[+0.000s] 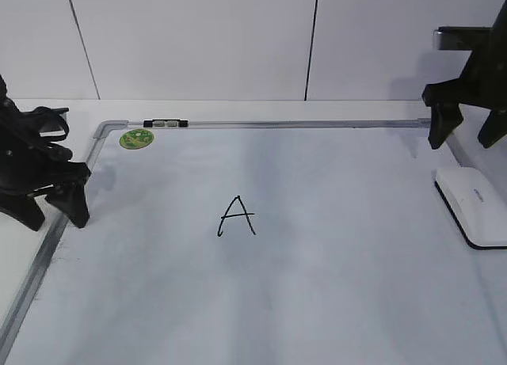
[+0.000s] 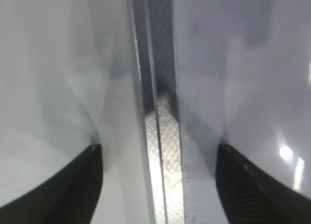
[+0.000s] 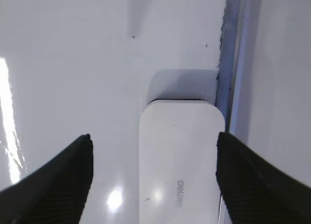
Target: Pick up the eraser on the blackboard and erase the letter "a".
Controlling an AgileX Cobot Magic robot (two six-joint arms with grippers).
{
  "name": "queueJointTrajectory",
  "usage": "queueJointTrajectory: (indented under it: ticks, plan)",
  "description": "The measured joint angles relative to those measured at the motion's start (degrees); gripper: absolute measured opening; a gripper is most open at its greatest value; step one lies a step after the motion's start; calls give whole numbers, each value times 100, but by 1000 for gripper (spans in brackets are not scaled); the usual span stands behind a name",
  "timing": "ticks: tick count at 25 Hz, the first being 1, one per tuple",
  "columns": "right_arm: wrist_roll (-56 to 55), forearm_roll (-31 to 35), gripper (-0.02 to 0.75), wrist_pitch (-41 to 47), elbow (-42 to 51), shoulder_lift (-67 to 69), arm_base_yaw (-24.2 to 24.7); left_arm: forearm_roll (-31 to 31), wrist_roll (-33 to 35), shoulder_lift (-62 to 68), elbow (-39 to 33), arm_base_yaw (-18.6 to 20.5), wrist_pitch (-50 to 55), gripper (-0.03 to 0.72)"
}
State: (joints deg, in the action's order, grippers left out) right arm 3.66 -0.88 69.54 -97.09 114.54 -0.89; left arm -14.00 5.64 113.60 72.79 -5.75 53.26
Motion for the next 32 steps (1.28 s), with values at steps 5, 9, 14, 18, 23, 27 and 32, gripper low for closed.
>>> queueJointTrajectory:
  ticks: [5, 9, 14, 18, 23, 27, 32]
  plan:
    - [0, 9, 595, 42, -47, 0, 0, -52, 21, 4, -25, 0, 160, 638]
    - [10, 50, 594, 41, -47, -22, 0, -57, 21, -55, 43, 0, 277, 643]
    - [21, 228, 594, 60, -100, -352, 0, -57, 21, -604, 560, 0, 417, 635]
    - [148, 260, 594, 82, -347, -778, 0, -57, 21, -1022, 1113, -10, 591, 622]
    - [369, 464, 593, 145, -836, -1375, 0, -57, 21, -1526, 1649, -10, 711, 612]
    - [478, 714, 593, 194, -1138, -1844, 0, -57, 21, -1973, 1819, -10, 747, 610]
    - [554, 1037, 593, 232, -1186, -2385, 0, -57, 83, -2624, 1831, -10, 810, 610]
